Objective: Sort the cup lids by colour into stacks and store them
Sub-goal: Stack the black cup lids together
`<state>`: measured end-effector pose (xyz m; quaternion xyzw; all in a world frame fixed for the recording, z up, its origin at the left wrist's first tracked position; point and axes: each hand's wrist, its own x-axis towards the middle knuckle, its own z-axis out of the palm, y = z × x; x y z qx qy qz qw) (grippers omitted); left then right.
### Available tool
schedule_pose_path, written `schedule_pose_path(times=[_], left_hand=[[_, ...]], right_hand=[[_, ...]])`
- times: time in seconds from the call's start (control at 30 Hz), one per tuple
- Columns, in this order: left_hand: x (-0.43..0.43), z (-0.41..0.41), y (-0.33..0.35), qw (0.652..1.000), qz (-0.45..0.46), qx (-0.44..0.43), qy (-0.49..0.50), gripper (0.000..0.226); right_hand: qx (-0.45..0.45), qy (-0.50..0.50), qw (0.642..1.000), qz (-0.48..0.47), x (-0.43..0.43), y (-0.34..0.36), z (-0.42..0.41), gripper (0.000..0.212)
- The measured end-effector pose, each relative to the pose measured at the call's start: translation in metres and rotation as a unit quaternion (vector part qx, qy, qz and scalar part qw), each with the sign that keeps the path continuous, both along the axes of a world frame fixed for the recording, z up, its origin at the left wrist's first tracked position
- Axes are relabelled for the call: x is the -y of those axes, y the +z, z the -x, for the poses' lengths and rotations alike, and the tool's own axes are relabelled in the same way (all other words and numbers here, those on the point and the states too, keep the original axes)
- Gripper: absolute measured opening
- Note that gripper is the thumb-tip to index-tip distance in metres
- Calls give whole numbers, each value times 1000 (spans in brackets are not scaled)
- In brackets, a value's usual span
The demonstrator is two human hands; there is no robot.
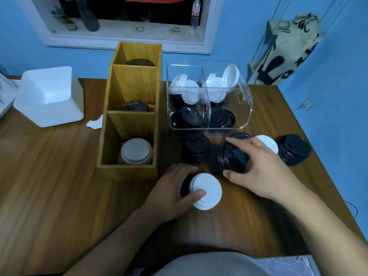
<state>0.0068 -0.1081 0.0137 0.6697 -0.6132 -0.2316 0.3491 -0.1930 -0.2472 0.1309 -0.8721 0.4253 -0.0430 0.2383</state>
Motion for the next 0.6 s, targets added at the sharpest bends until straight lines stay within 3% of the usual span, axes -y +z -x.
schedule_pose_path(times=[0.17, 0.23, 0.37, 0.43, 0.5, 0.6], left_hand=[[1, 0, -3, 1000, 1, -4, 28, 69], [0, 3, -3, 1000, 4, 15, -3, 78], [1, 8, -8, 994, 35, 82, -61, 91], [2, 9, -8, 993, 34, 96, -63, 90], [3, 9, -8, 993, 33, 96, -64, 87], [3, 9, -8, 992, 32, 100, -68, 85]], right_hand=[[-167, 9, 985, 51, -50, -48, 61, 95], [-159, -2, 986, 45, -57, -61, 71, 96], [-36, -14, 999, 24, -55, -76, 90, 83], [97, -62, 993, 37, -53, -78, 101, 58], [199, -134, 965, 108, -48, -76, 111, 36], [205, -211, 950, 104, -25, -75, 115, 44]])
